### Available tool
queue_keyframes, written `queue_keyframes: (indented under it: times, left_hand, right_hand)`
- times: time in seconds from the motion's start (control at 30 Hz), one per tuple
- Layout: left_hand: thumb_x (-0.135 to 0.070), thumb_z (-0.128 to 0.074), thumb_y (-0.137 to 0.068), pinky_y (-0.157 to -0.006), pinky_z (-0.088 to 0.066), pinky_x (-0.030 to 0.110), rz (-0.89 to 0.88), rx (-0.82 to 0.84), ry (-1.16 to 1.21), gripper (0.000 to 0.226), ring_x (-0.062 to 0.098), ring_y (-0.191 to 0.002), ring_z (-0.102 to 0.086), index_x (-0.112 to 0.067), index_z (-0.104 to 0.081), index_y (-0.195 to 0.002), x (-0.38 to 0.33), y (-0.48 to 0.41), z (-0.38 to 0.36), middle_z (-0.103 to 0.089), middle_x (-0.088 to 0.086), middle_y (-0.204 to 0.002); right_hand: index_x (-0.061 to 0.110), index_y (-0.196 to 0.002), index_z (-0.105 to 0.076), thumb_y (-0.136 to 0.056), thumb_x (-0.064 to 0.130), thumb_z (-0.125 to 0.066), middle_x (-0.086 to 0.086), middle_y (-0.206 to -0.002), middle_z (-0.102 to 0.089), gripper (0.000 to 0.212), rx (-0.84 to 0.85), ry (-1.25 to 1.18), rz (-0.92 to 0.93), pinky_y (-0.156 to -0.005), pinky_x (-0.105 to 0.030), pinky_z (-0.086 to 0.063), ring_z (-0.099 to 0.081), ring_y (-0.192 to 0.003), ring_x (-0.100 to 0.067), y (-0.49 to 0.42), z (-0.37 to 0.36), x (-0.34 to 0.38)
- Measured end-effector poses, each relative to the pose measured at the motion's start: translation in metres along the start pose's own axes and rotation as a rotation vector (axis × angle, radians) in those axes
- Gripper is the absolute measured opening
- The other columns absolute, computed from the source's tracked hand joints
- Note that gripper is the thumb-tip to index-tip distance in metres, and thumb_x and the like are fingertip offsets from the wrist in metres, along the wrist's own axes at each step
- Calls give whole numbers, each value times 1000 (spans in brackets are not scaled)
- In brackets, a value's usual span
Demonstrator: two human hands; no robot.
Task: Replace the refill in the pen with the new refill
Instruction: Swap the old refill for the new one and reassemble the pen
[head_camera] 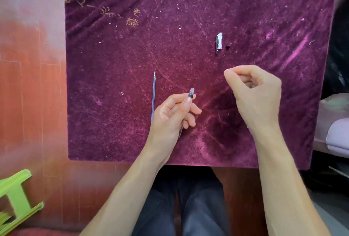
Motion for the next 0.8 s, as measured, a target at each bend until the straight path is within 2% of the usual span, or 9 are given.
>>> queue_keyframes:
  times: [0.2, 0.27, 0.37, 0.5, 0.63, 0.8]
  left_hand:
    - [-29, -59, -101, -64, -46, 25, -28, -117, 49, 22, 9, -64, -60, -15, -71, -113, -13, 13, 47, -74, 2, -88]
    - [-29, -60, -100, -65, -46, 26, -32, -161, 76, 23, 10, -64, -60, -14, -70, -114, -15, 18, 63, -74, 2, -87]
    - [-24, -58, -104, -67, -45, 29, -41, -215, 105, 21, 13, -65, -59, -9, -68, -116, -15, 26, 81, -73, 4, -87]
    - [-21, -55, -106, -67, -47, 26, -48, -247, 127, 20, 12, -66, -58, -10, -68, -116, -17, 32, 94, -72, 5, -87]
    - [-21, -56, -105, -64, -49, 23, -53, -243, 154, 19, 11, -64, -59, -11, -69, -115, -21, 33, 97, -72, 3, -85]
    - [-21, -56, -105, -65, -48, 25, -61, -240, 138, 19, 11, -64, -60, -11, -68, -114, -21, 30, 98, -73, 3, -86]
  right_hand:
    - [29, -89, -82, -92, 38, -77, 18, -74, -74, 11, 271, 159, 95, -68, -6, -49, -70, -70, 5, 14, -88, 41]
    - [26, -89, -83, -93, 41, -76, 16, -73, -74, 17, 320, 224, 110, -67, -10, -50, -70, -71, 3, 18, -110, 49]
    - [24, -88, -81, -93, 46, -75, 11, -76, -75, 24, 335, 313, 104, -73, -25, -53, -72, -77, -9, 22, -130, 57]
    - [25, -84, -79, -89, 49, -80, 12, -74, -72, 25, 343, 387, 92, -75, -29, -54, -73, -78, -15, 24, -144, 60]
    - [27, -77, -75, -86, 48, -85, 12, -71, -71, 25, 358, 410, 55, -64, -26, -50, -71, -71, -10, 25, -148, 56]
    - [26, -78, -79, -89, 41, -83, 11, -66, -72, 19, 383, 399, 33, -60, -22, -49, -71, -69, -7, 22, -148, 54]
Point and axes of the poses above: each hand's wrist, its own y-axis away from the middle knuckle, its own z-axis out of the back of the hand, x = y × z, the point moved 5 cm from there along -y, towards the middle knuckle
